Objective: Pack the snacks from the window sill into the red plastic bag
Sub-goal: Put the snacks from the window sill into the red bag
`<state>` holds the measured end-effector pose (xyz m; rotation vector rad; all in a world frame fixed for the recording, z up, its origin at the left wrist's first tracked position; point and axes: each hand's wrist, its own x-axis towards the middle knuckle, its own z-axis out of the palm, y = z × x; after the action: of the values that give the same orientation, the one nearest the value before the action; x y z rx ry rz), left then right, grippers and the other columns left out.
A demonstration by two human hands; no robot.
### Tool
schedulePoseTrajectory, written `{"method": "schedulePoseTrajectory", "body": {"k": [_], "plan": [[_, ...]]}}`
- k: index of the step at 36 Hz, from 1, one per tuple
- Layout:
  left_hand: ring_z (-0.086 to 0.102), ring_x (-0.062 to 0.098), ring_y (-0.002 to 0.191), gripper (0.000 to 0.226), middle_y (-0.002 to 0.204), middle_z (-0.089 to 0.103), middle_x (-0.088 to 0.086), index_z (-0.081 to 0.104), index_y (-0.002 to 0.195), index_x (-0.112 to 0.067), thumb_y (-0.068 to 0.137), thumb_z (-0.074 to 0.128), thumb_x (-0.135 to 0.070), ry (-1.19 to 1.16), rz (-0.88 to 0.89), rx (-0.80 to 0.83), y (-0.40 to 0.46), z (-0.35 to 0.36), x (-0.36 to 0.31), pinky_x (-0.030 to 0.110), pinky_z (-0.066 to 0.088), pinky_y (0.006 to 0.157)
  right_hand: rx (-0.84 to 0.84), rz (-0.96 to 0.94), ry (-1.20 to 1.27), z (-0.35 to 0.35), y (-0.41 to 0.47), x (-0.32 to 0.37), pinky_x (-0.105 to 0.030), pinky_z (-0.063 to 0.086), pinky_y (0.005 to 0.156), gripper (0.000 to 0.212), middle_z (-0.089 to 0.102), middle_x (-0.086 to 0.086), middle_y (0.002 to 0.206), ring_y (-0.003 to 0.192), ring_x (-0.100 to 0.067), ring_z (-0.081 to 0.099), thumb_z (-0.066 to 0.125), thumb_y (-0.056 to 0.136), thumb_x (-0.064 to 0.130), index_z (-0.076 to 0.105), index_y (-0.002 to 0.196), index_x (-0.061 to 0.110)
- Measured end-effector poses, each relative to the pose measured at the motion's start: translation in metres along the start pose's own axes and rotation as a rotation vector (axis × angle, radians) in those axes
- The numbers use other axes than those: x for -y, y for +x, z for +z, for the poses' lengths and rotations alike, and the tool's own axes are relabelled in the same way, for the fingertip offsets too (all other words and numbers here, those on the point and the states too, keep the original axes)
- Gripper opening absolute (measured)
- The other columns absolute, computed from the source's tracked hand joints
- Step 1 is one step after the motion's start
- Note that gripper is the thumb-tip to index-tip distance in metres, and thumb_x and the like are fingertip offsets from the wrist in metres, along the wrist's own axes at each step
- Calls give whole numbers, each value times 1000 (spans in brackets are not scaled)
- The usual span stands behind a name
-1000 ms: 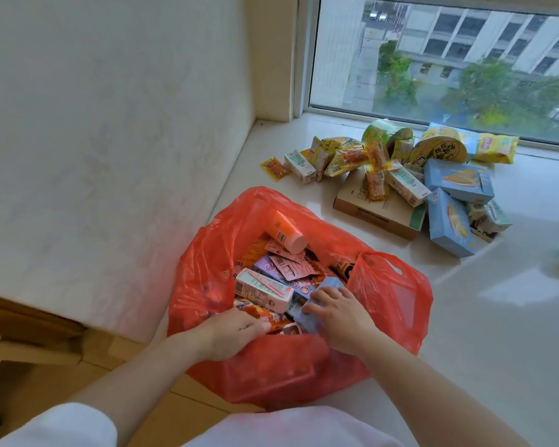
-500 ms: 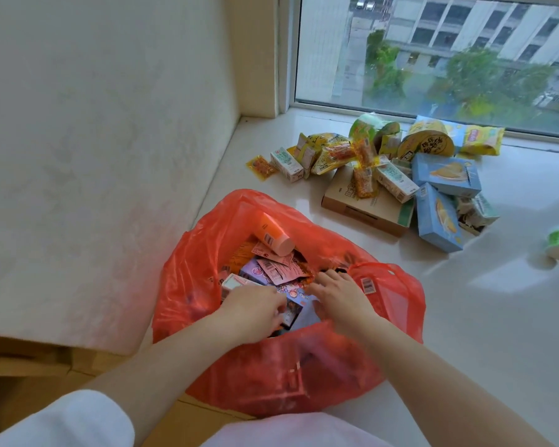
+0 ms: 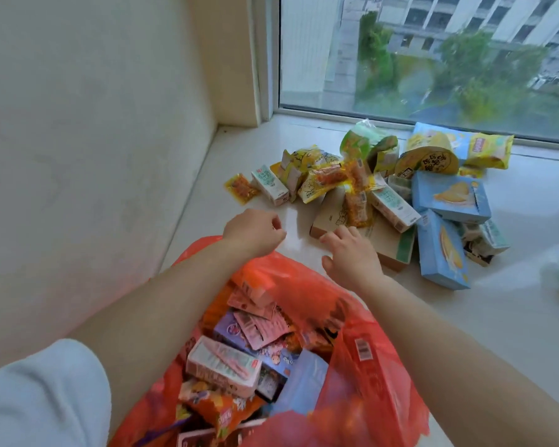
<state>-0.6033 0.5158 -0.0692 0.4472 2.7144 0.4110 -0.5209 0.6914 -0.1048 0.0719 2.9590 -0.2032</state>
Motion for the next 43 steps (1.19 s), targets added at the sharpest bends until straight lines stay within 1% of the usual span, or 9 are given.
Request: {"method": "schedulePoseTrajectory", "body": {"k": [6,10,13,17,22,27,31,37,43], "plan": [[60,24,97,20,106,65,4,66,97,-19,87,53,-31,-56,-143,64,75,7,22,37,52,81,-10,78,-13,0,78,-10,-38,43,88,42,45,-6,128,117,-28,40,47,88,28,46,129,19],[54,26,112,38,127,54,7,56,122,-18,87,51,-32,-81,-246,68,123,16,42,35,46,86,-67,126,-45,-3,124,-20,-43,36,97,56,33,-7,140,128,-29,30,51,84,28,35,138,22],[51,29,116,45,133,49,8,52,128,-20,87,49,-38,-71,-278,42,158,25,54,37,46,89,-71,145,-95,-4,153,-31,-54,17,112,71,15,-6,148,139,-30,12,55,82,45,21,143,29],[37,33,128,46,143,37,10,43,136,-25,92,44,-40,-61,-334,-13,196,34,60,43,39,99,-56,179,-110,-5,189,-43,-66,4,109,82,0,-3,152,143,-31,-5,42,80,70,8,147,37],[22,33,136,46,151,22,5,28,144,-32,99,34,-34,-30,-376,-51,229,51,73,46,29,106,78,231,-9,23,211,-51,-64,15,109,83,4,-3,156,143,-32,3,40,75,77,13,144,41],[5,33,143,51,157,4,3,21,145,-36,97,37,-41,90,-396,47,247,77,101,53,20,110,117,237,-26,57,199,-58,-57,23,108,85,2,-9,156,142,-32,8,39,78,76,-4,145,46],[12,29,142,56,157,11,4,28,143,-35,93,42,-53,112,-346,-24,246,97,115,48,26,107,87,222,-35,67,202,-56,-54,25,109,78,0,-10,155,141,-33,7,36,86,68,-11,144,46],[38,30,121,36,134,41,11,47,128,-13,95,48,-29,81,-282,-147,230,94,118,38,42,90,76,209,23,74,190,-53,-45,12,116,74,-4,-7,157,144,-29,2,42,93,35,-8,146,43],[52,35,115,57,129,52,15,31,139,-14,89,58,-23,-338,-532,-208,207,80,114,38,41,88,-73,225,212,74,165,-45,-42,27,112,74,28,-11,147,135,-31,26,58,77,7,32,144,23]]}}
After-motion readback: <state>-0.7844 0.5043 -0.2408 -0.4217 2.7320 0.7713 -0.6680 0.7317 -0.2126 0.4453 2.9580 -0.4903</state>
